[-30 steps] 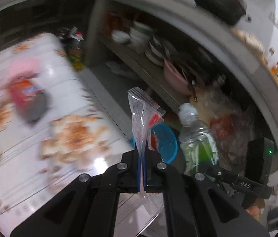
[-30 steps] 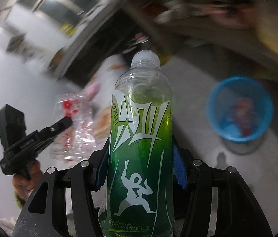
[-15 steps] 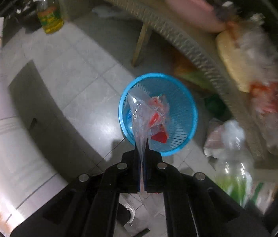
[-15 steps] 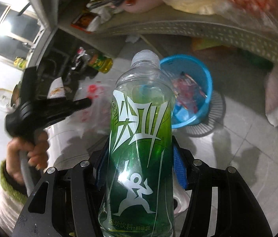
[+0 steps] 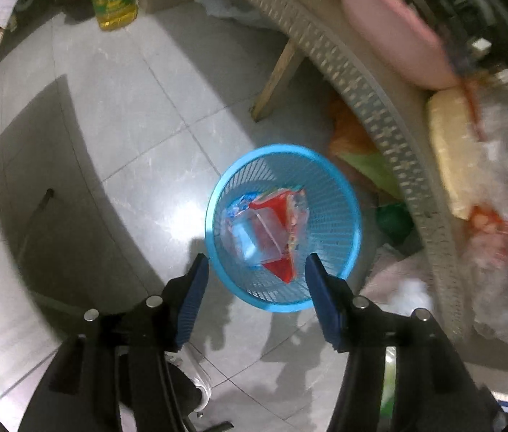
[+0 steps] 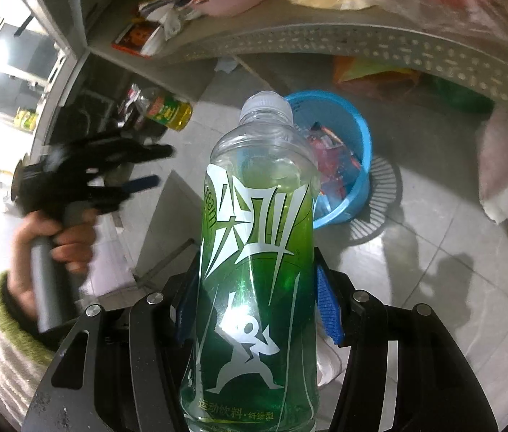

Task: Collect trash
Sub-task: 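Carry the packet and bottle to the blue wastebasket and release the packet from the left tool, then drop the green bottle into the wastebasket with the right tool, then move both tools back to the table toward the red can and yellow medicine box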

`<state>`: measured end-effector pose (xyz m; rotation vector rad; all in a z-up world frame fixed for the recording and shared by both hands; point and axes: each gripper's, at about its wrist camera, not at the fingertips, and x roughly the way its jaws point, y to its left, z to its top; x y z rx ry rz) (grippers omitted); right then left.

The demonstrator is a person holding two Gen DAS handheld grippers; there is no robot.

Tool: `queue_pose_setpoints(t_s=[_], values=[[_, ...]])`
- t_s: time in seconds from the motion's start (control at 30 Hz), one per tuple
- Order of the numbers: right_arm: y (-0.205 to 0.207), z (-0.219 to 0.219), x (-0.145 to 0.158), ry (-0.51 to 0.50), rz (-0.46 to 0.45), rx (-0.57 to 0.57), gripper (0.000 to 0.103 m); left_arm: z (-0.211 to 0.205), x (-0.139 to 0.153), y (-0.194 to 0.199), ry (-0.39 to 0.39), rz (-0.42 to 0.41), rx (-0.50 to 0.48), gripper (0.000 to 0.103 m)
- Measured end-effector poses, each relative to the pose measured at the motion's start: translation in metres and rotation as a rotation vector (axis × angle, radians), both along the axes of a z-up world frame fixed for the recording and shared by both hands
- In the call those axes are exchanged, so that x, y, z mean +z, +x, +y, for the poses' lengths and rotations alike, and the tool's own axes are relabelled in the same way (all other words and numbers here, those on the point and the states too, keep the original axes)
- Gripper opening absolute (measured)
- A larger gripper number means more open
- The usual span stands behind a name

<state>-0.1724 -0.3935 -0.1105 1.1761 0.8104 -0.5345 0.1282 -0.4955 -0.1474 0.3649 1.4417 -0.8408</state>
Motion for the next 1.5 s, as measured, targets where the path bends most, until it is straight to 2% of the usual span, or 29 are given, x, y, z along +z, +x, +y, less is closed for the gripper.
queue_pose_setpoints(t_s=[0.1, 0.2, 0.27, 0.43, 0.57, 0.67, 0.8, 1.1, 1.27, 1.5], values=[[0.017, -0.004, -0.01, 0.007, 0.008, 0.06, 0.053, 0.033, 0.04, 0.002, -0.067, 0.006, -0.026, 0.06], [0.056, -0.013, -0.031, 0.043, 0.033, 0.132, 0.053, 0.07, 0.074, -0.002, -0.129, -0.007, -0.051, 0.065], [0.083, -0.021, -0.042, 0.027, 0.071, 0.164, 0.053, 0.107, 0.101, -0.007, -0.17, -0.042, -0.075, 0.067], [0.15, -0.049, -0.071, -0.046, 0.21, 0.235, 0.057, 0.182, 0.127, -0.018, -0.199, -0.136, -0.082, 0.074], [0.159, -0.056, -0.084, -0.072, 0.271, 0.208, 0.06, 0.243, 0.13, -0.021, -0.225, -0.126, -0.001, 0.075], [0.14, -0.047, -0.071, -0.082, 0.215, 0.169, 0.062, 0.276, 0.128, -0.021, -0.261, -0.107, 0.058, 0.076], [0.109, -0.037, -0.059, -0.092, 0.2, 0.135, 0.062, 0.305, 0.131, -0.025, -0.293, -0.154, 0.087, 0.076], [0.06, -0.01, -0.037, -0.108, 0.213, 0.098, 0.062, 0.332, 0.131, -0.026, -0.319, -0.188, 0.114, 0.076], [0.06, 0.003, -0.015, -0.131, 0.176, 0.102, 0.062, 0.358, 0.134, -0.024, -0.333, -0.213, 0.147, 0.076], [0.092, 0.036, 0.046, -0.21, 0.03, 0.194, 0.075, 0.405, 0.134, -0.017, -0.348, -0.254, 0.26, 0.077]])
